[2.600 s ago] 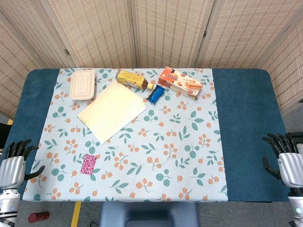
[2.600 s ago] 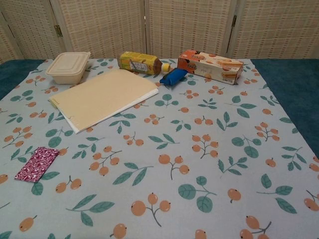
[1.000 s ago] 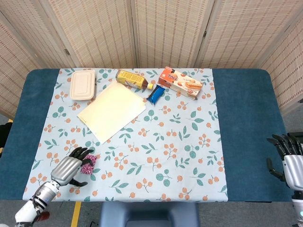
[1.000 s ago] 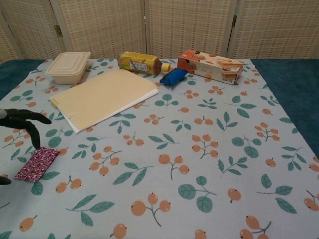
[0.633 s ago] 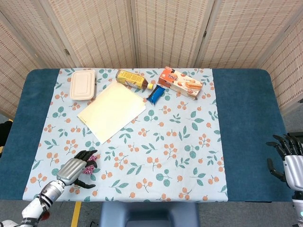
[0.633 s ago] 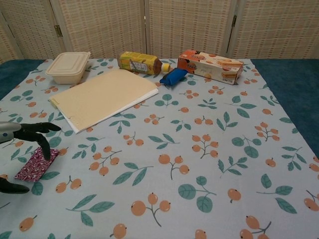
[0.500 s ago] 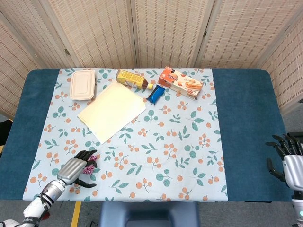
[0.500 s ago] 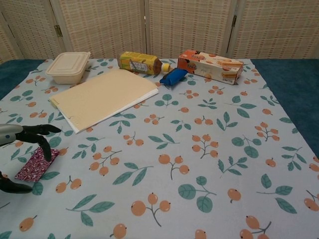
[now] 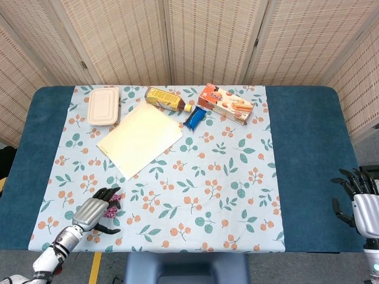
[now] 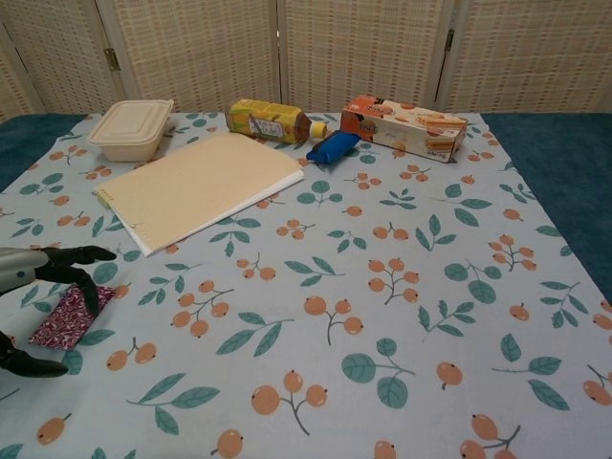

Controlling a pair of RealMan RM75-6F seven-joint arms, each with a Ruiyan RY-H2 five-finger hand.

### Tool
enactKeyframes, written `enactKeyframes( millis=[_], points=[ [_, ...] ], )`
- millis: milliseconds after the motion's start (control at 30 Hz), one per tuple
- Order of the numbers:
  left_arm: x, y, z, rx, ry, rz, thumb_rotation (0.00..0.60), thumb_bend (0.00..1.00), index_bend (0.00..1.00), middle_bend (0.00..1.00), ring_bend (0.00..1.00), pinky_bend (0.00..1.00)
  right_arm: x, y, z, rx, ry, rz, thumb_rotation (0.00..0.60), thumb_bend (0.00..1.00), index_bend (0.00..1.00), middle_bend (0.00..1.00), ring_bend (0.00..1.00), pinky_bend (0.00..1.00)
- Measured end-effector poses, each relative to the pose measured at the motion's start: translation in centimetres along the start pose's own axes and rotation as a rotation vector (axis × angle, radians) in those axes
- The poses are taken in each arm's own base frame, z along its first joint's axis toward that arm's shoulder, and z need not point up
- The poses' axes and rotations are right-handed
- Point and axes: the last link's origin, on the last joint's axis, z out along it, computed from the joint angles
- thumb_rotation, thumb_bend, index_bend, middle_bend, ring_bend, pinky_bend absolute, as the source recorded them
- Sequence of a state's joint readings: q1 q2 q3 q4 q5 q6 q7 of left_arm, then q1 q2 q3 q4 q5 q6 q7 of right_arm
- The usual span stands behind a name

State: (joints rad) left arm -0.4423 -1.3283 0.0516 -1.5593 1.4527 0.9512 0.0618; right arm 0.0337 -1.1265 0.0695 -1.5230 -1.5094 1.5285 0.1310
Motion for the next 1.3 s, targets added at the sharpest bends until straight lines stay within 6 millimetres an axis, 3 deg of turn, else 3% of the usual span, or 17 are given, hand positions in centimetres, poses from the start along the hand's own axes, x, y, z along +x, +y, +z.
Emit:
enactKeyframes(
  millis=[567,1300],
  points=[
    [-0.9,-0.8,0.2,0.055,-0.037,0.018,0.419,0.08,0.37,0.0,0.0,0.0,0.0,-0.1,0.0,-0.002,-0.002,0.0,0.6,0.5,0.3,0.18,0.07,0.0],
    [-0.6,-2.4,0.3,0.133,-0.034,-0.04,0.42,0.09,0.37,0.0,0.0,0.0,0.0,-0.1,0.2,-0.001,0.002,-0.001,0.6,0.5,0.3,0.18,0.06,0.0]
  ],
)
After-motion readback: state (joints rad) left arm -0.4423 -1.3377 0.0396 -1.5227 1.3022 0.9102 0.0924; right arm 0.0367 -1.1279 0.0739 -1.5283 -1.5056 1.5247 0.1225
